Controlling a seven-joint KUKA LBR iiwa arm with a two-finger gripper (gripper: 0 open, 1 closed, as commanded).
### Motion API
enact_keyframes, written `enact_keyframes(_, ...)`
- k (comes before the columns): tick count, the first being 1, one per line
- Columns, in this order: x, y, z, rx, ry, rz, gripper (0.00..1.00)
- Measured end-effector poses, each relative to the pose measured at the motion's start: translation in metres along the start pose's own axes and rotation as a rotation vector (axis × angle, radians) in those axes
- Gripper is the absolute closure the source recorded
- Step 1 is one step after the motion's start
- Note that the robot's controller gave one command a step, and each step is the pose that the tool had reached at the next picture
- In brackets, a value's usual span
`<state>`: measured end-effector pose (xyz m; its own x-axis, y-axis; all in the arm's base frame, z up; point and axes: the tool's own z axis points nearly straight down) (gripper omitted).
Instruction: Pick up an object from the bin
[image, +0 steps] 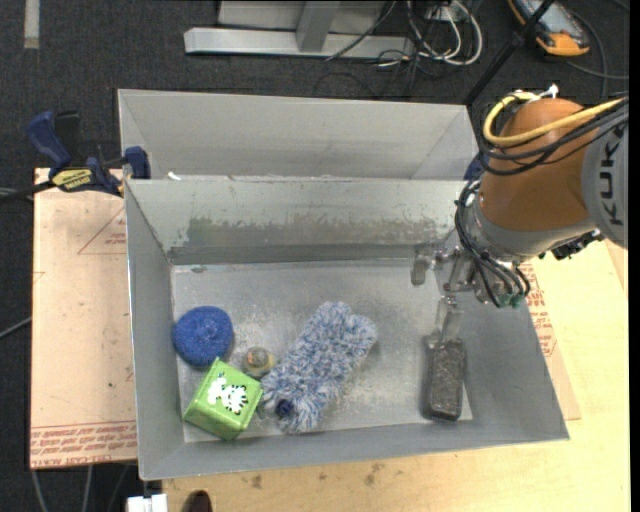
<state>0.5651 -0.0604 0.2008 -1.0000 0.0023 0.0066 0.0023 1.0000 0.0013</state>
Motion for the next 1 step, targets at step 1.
enact_keyframes(1, -0.0012, 0.0002, -0.0047, 0.001, -0.008, -0.002, 0.0)
